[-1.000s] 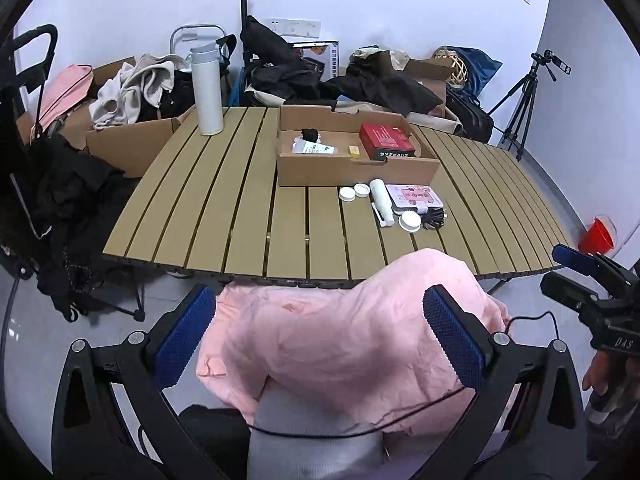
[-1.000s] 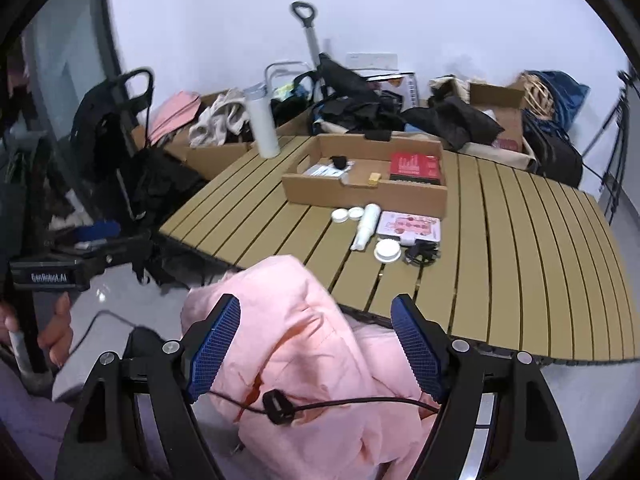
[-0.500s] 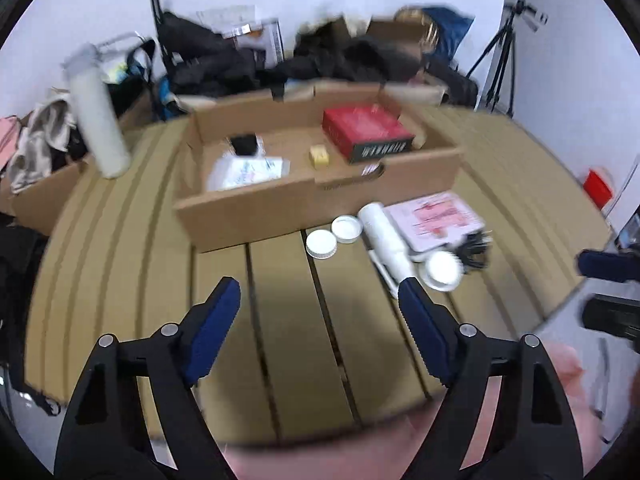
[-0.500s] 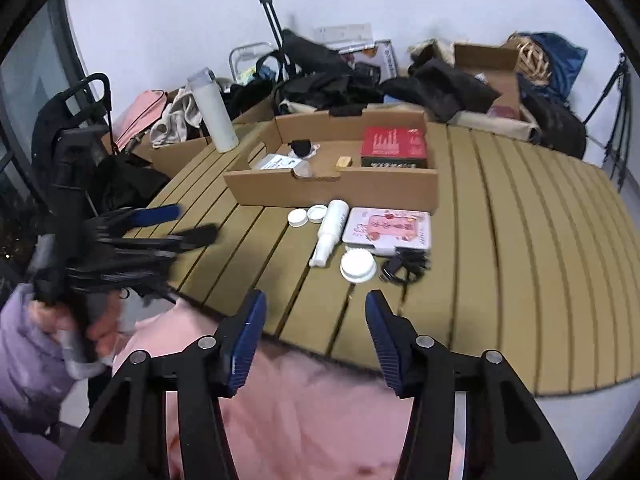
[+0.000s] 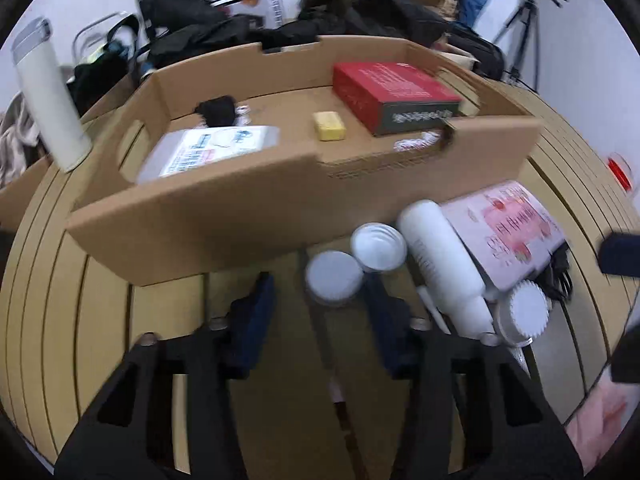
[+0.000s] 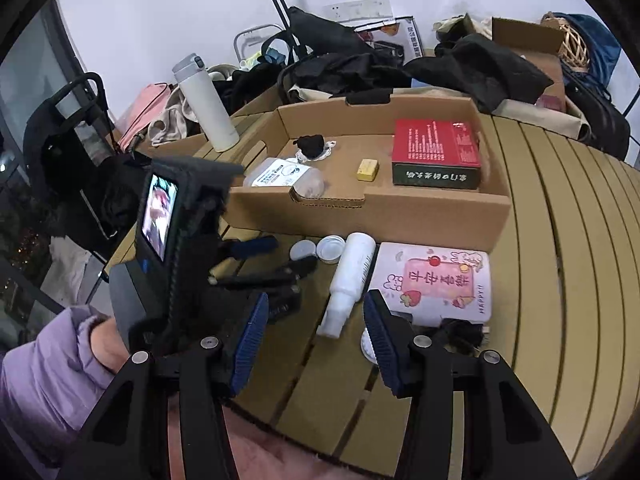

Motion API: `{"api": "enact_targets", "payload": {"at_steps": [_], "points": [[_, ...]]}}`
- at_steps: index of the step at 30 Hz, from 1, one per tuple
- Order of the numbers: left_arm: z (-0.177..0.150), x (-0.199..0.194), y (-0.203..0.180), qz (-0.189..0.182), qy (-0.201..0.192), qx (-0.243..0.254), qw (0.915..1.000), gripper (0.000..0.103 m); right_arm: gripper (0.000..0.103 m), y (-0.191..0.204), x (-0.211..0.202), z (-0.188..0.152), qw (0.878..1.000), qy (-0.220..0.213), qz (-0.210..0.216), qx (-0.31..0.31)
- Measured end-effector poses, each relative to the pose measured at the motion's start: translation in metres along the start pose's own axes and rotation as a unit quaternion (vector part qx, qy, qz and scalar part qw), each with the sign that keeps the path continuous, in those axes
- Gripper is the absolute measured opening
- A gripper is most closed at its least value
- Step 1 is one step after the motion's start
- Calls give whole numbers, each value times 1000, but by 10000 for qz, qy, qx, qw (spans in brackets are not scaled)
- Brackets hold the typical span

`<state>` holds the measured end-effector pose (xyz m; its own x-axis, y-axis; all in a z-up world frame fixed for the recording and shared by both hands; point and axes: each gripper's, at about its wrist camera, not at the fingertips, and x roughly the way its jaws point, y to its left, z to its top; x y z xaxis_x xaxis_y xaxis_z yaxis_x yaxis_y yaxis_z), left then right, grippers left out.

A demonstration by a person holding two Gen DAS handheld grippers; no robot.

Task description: Organize objects

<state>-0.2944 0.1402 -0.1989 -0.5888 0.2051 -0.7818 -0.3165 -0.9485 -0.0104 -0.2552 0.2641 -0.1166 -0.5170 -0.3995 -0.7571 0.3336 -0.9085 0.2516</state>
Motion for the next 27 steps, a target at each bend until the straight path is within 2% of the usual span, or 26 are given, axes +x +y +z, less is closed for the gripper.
{"api": "enact_targets", "payload": {"at_steps": [4,6,7,8,12,14,17,19,20,21,22,27], "points": [[-6,-8,2,-13,-80,-17,10000,24,54,4,11,1,10000,73,22,-47],[-14,-30,19,-26,-115,-321,9994,24,53,7,16,3,9999,108,20,-130],[-16,-39,26,-76,-160,-433,9989,24,49,10,17,4,9997,110,-2,-198],[-21,-58,39,-185,-310,-612,9975,24,45,13,20,6,9995,135,-27,-290],[-33,-110,75,-150,-704,-1062,9917,24,42,28,54,19,9965,410,-137,-711],[-38,-126,92,-422,-791,-1409,9860,24,34,35,80,27,9943,567,-139,-893],[-45,-137,105,-470,-755,-1734,9808,24,31,38,109,33,9898,762,-585,-1050],[-48,-139,108,-398,-733,-1782,9805,24,27,35,124,34,9865,852,-904,-1068],[-51,-139,108,-375,-701,-1774,9809,24,19,33,133,33,9841,949,-1035,-1084],[-51,-140,108,-356,-678,-1769,9813,24,14,33,131,33,9856,802,-1033,-1073],[-53,-140,107,-353,-666,-1774,9813,24,1,31,133,34,9859,852,-1029,-1004],[-55,-157,100,-319,-711,-1739,9817,24,0,23,122,33,9912,839,-768,-670]]}}
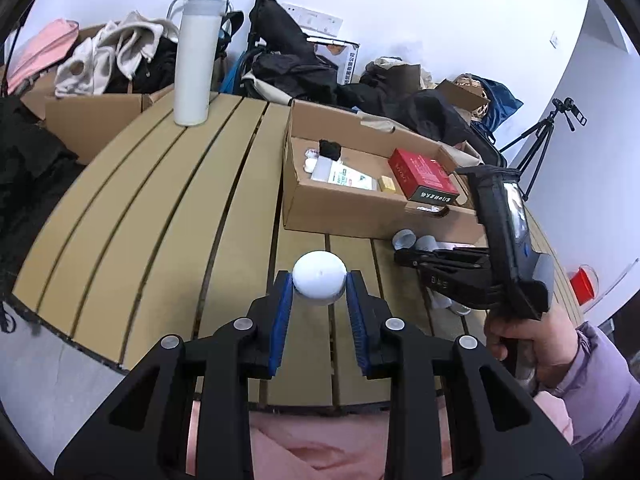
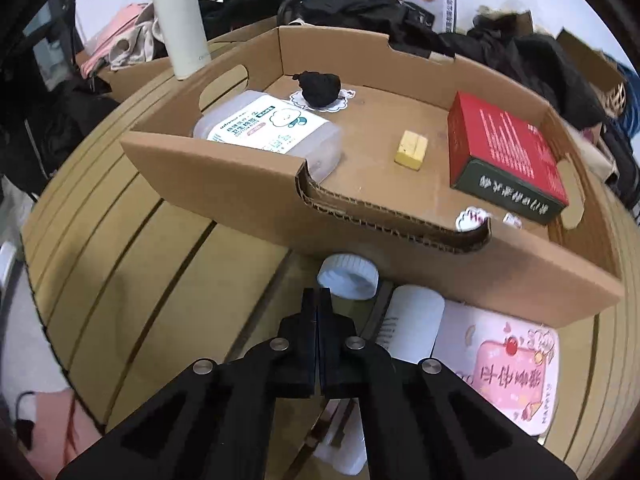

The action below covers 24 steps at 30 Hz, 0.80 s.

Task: Organize objects
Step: 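Carry the white caps over the cardboard box with both tools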

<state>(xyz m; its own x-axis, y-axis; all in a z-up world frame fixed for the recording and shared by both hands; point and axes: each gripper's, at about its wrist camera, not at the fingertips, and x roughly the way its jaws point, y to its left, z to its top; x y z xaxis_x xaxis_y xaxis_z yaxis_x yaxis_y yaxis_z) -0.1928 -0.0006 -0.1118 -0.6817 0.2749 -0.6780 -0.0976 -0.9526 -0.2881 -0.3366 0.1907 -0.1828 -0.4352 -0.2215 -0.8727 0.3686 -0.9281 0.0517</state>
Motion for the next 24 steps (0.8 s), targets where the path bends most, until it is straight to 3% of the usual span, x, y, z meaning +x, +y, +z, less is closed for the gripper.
{"api": "enact_targets", "payload": {"at_steps": [4,7,10,15,22,24], "points": [[-2,-22,-12,195,-135,228,9995,24,0,0,-40,-11,9991,-342,194,128],[-6,-37,-18,134,-195,269,9994,24,0,4,-83,-26,9973,-643,289,222],[-9,-47,-25,165,-191,319,9992,24,0,15,-111,-33,9957,-895,168,-148],[-11,-46,-23,293,-103,253,9992,24,6,9,-76,-28,9969,-610,492,67],[-12,-20,-13,351,142,232,9990,24,52,5,-26,-1,9982,-550,82,243],[-13,-11,-10,349,227,211,9989,24,53,5,-11,7,9982,-421,-378,208]]}}
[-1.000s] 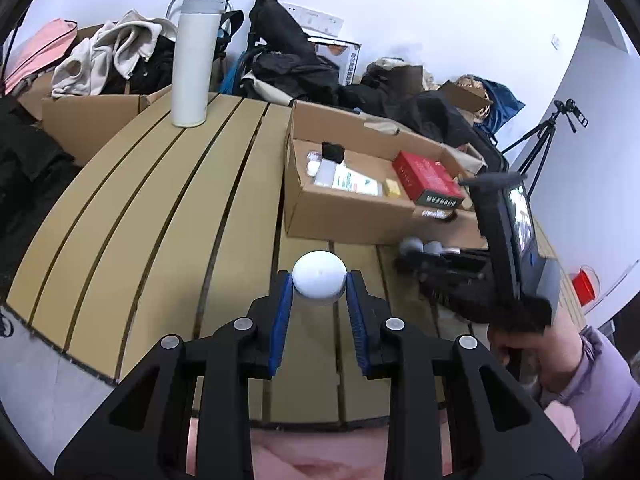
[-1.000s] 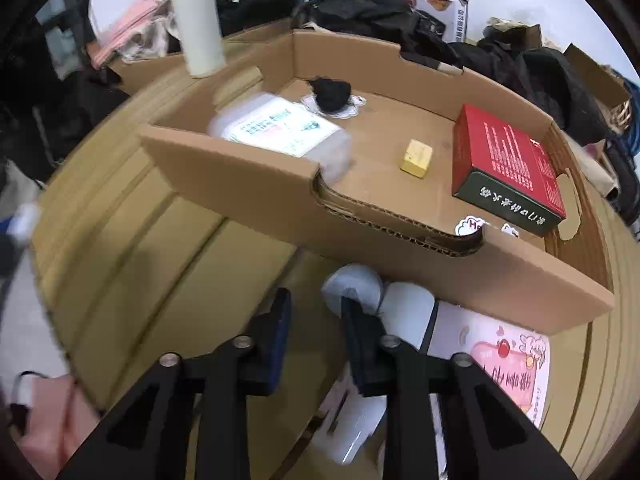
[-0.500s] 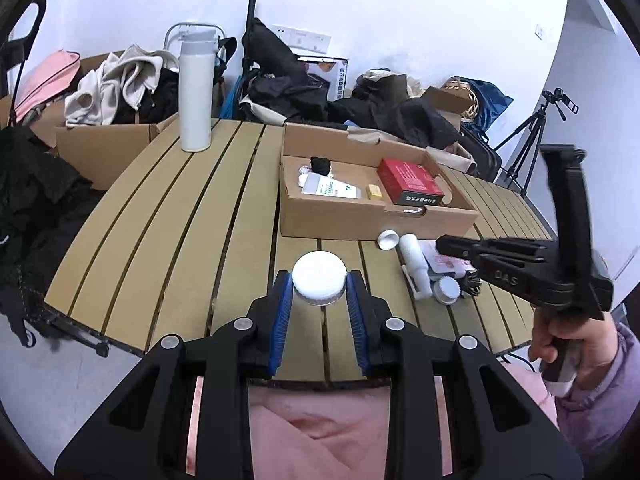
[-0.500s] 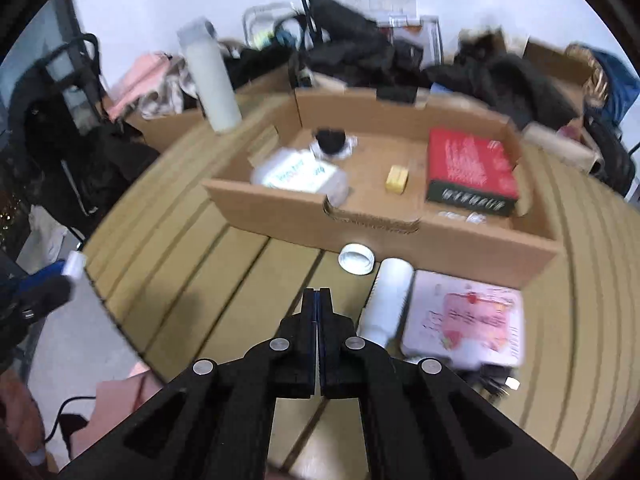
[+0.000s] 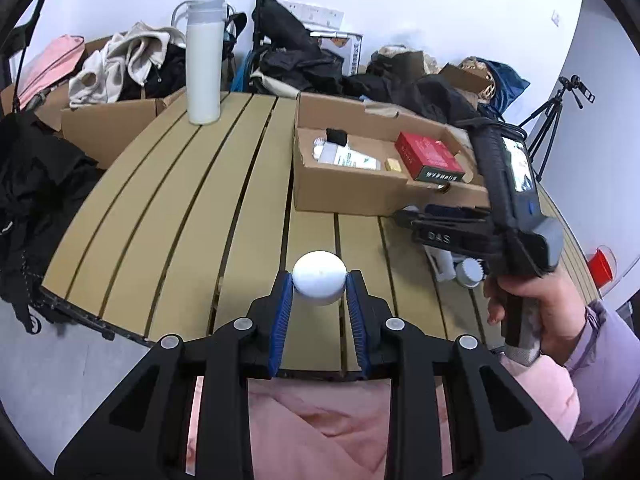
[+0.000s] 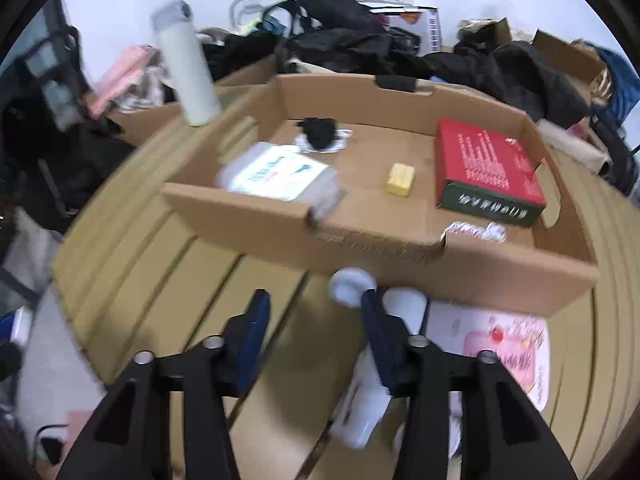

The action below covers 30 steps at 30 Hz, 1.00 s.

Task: Organize objects
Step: 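Carry the white caps over the cardboard box with both tools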

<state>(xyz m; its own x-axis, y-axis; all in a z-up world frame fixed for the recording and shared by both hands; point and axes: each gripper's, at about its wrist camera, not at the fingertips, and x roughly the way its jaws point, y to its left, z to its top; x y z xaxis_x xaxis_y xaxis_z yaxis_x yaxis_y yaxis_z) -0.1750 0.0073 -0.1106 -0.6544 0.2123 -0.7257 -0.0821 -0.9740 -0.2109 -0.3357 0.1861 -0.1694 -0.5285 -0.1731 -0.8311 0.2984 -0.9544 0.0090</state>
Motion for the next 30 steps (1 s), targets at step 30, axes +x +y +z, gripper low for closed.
{"api": "enact_targets", "payload": {"at_steps": [30], "points": [[-9,-92,-58,-718,-402,653,9945,24,31,-20,-208,-106,9922,-1041,371,568]]}}
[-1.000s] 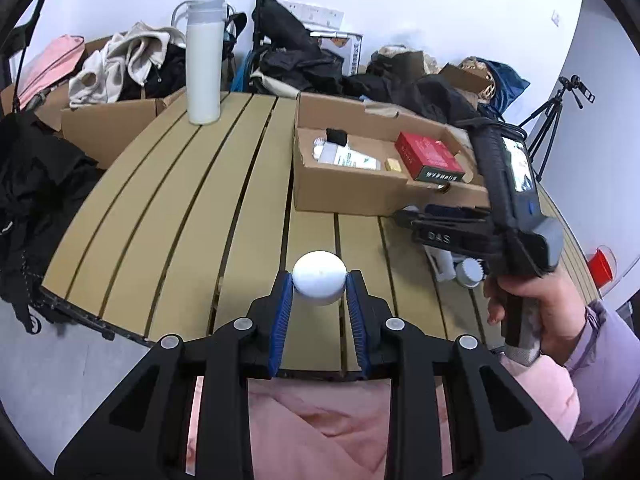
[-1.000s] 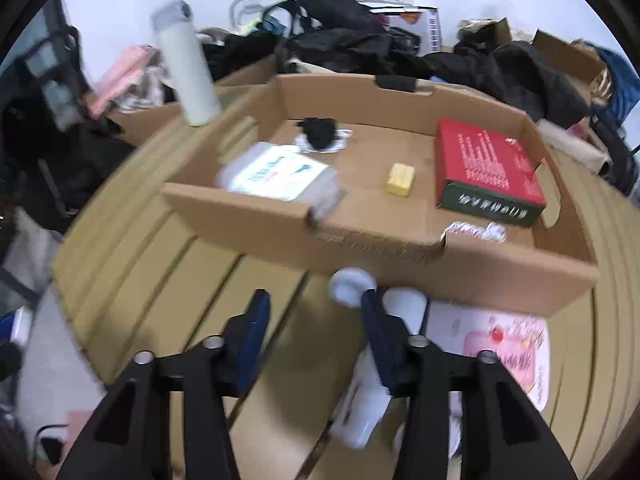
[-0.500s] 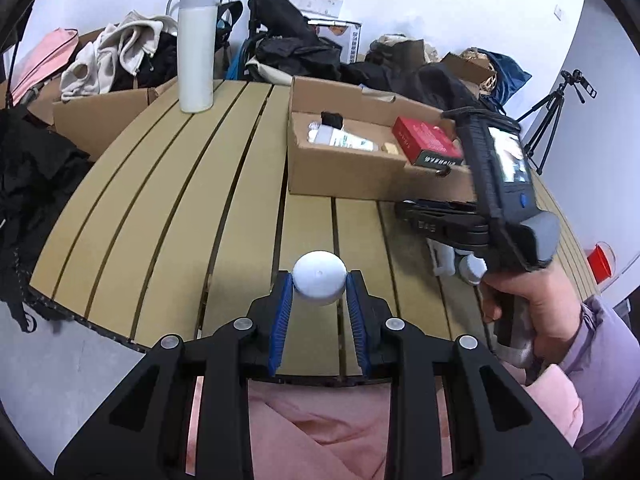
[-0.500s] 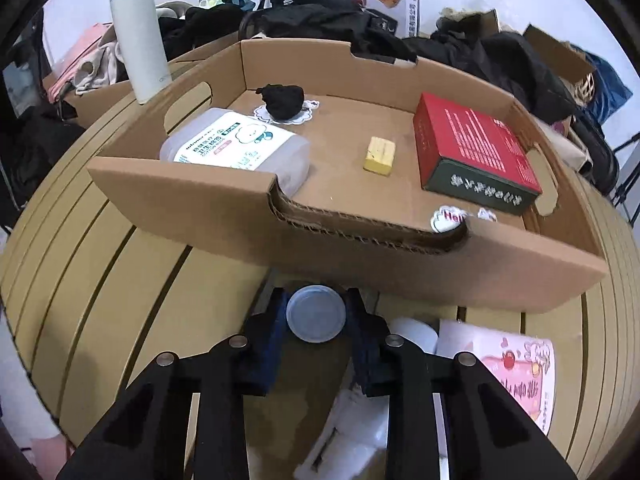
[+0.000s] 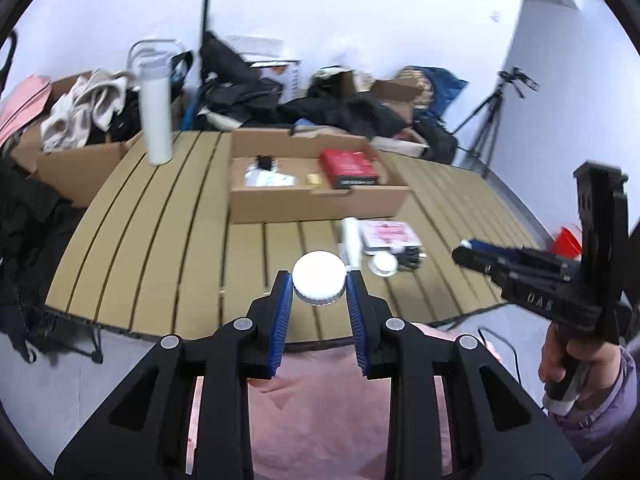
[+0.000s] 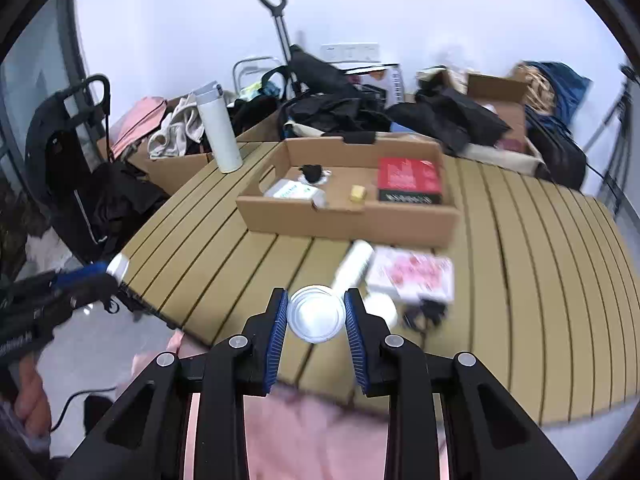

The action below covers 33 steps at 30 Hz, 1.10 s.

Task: Organize objects
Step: 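Carry the white caps over the cardboard box with both tools, then open both tools to drop the caps into the box and withdraw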

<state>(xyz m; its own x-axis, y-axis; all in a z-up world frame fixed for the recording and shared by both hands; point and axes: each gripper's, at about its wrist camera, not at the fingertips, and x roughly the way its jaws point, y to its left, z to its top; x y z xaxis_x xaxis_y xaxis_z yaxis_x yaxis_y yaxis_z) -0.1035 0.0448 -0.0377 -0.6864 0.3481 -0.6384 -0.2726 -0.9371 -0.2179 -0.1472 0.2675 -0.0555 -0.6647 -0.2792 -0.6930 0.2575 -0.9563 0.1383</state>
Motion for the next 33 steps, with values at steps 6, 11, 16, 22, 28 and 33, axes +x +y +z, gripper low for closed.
{"api": "enact_targets", "payload": {"at_steps": [6,11,16,22,28,33], "points": [[37,7,-3,-181,-80,34,9998,24,31,-7,-15,17,9997,-241,92,38],[115,49,17,-230,-115,-27,9997,24,31,-20,9,78,9983,-414,395,-142],[187,154,49,78,370,-99,9992,24,31,-43,101,170,9935,46,1123,-201],[212,276,94,340,1072,-413,9928,24,31,-55,238,224,9914,868,808,-554],[178,337,122,491,1622,-724,9829,50,37,-74,329,222,9862,1400,611,-641],[169,331,114,512,1287,-282,9900,70,84,-93,336,217,9867,1277,952,-317]]}}
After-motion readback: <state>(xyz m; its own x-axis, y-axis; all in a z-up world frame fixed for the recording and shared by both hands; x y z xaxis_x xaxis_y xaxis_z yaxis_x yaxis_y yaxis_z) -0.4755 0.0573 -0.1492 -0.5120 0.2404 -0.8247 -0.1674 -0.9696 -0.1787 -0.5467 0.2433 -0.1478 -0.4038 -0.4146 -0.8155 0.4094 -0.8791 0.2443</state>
